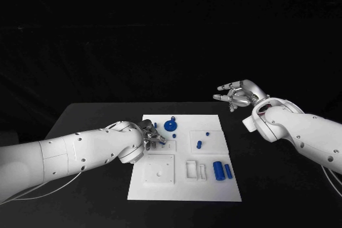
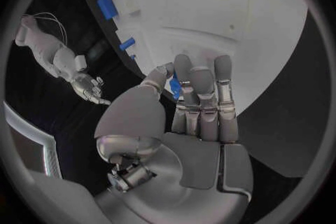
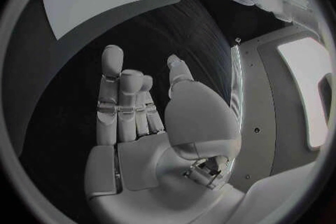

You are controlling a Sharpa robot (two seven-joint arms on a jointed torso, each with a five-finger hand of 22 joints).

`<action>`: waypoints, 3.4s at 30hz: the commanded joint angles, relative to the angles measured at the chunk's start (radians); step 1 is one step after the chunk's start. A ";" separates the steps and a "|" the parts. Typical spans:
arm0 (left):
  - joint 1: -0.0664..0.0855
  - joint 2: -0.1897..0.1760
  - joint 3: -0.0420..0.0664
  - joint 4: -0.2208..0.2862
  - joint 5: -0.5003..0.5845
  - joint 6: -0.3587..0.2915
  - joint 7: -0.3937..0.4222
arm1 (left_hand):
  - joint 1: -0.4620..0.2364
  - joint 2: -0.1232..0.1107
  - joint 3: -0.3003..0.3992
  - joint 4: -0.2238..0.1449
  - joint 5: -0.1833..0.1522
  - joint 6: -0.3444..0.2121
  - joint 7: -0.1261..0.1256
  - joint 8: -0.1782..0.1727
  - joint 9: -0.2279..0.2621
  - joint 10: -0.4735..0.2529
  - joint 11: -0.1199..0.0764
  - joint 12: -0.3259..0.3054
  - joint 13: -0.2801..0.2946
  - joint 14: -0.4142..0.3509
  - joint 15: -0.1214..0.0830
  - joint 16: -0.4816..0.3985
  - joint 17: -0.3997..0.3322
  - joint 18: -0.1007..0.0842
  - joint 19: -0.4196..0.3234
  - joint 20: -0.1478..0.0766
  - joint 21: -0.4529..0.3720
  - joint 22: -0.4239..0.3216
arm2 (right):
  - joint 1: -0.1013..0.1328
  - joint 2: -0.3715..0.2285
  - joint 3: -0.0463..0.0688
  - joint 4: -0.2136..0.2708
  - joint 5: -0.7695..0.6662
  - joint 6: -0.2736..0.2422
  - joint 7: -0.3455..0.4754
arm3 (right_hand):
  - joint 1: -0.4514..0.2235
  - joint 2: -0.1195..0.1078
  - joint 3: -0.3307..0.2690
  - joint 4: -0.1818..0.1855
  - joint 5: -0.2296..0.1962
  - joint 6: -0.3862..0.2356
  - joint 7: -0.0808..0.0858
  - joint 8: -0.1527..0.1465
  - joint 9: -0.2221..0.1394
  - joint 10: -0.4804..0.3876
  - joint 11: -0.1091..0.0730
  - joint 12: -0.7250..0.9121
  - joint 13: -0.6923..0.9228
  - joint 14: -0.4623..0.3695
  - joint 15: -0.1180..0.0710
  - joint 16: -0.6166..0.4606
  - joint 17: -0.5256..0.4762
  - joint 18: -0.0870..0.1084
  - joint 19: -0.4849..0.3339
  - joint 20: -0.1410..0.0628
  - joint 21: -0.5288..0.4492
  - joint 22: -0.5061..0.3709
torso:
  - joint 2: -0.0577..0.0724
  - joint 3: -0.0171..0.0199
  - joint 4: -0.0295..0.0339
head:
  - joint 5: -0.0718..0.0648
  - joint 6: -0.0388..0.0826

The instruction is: Assemble the parts on the task board

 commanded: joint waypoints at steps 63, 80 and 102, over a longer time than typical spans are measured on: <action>-0.006 0.004 0.001 0.001 -0.082 0.144 -0.024 | 0.008 0.032 0.015 -0.017 -0.037 0.182 -0.103 0.047 0.164 0.032 -0.015 0.046 0.081 -0.016 0.006 0.068 0.024 -0.014 0.121 0.014 -0.327 0.343 | 0.001 0.000 0.001 -0.005 0.005 0.010 0.006 | -0.011 0.005 0.004 0.008 0.016 0.007 0.000 -0.004 0.000 -0.010 0.002 0.003 -0.005 -0.003 -0.002 -0.004 0.001 0.014 0.036 0.007 0.002 -0.008 | -0.001 0.0005 0.0009 | -0.002 -0.017; -0.006 0.007 0.001 0.000 -0.089 0.195 -0.023 | -0.021 0.049 0.031 -0.006 -0.012 0.177 -0.111 0.094 0.204 0.031 -0.022 0.093 0.116 -0.018 0.001 0.119 0.033 -0.016 0.117 0.010 -0.296 0.343 | 0.000 0.003 0.001 -0.008 0.006 0.012 0.006 | -0.011 0.004 0.005 0.011 0.025 0.006 0.001 -0.005 0.000 -0.008 0.002 0.006 -0.002 -0.002 -0.002 -0.002 0.004 0.014 0.036 0.006 0.004 -0.009 | 0.000 0.0013 0.0005 | 0.000 -0.020; -0.005 0.030 0.001 -0.022 -0.089 0.217 -0.015 | -0.019 0.067 0.015 0.026 -0.065 0.177 -0.116 0.124 0.221 0.030 -0.022 0.123 0.139 -0.013 0.004 0.146 0.050 -0.004 0.117 0.023 -0.288 0.342 | 0.000 0.008 0.001 -0.013 0.006 0.014 0.007 | -0.009 0.004 0.005 0.010 0.046 0.006 0.000 -0.004 0.000 -0.009 0.001 0.005 -0.004 -0.002 -0.003 -0.004 0.004 0.013 0.036 0.006 0.004 -0.012 | 0.000 0.0015 0.0000 | -0.003 -0.024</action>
